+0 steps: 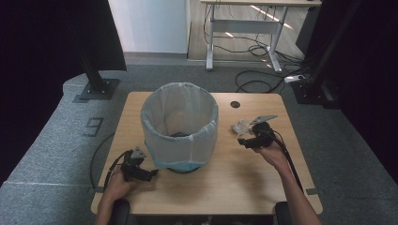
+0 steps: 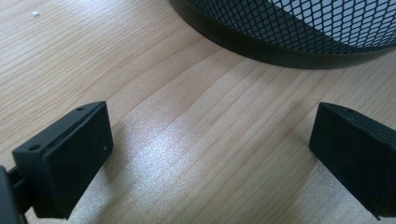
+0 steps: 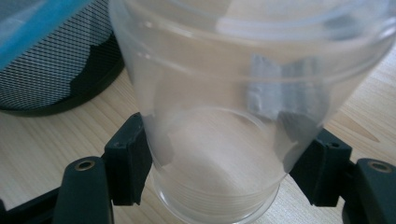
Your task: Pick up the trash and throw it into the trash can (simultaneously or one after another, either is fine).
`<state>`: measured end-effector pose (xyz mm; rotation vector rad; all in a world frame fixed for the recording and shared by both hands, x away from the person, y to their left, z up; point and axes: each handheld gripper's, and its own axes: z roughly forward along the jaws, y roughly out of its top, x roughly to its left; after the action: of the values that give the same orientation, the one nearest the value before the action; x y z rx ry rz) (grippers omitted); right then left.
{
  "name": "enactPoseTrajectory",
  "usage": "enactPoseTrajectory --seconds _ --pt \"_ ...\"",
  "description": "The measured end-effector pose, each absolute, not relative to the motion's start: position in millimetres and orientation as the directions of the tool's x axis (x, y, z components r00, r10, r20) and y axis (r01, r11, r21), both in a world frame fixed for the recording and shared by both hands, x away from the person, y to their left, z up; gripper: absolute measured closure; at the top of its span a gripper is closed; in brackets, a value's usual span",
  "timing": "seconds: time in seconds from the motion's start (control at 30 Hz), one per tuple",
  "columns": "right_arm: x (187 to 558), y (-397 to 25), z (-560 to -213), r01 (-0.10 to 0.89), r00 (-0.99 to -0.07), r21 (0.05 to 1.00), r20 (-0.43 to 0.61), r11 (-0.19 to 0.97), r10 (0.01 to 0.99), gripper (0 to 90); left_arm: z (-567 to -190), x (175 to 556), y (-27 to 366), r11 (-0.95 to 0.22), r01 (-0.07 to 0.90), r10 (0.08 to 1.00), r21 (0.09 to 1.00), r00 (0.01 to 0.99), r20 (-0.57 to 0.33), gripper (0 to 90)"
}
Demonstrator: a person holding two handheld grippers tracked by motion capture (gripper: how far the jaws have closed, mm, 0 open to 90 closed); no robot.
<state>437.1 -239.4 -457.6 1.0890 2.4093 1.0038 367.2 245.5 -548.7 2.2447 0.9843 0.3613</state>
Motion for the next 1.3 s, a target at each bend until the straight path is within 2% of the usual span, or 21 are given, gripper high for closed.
enactPoseTrajectory --seconds 1.3 --pt "438.1 -222.0 -375.6 0.492 -0.728 0.735 0.055 0.466 0.683 29.6 -548.6 367.3 245.6 -0.508 0.553 0.732 0.66 0.681 -0.007 0.0"
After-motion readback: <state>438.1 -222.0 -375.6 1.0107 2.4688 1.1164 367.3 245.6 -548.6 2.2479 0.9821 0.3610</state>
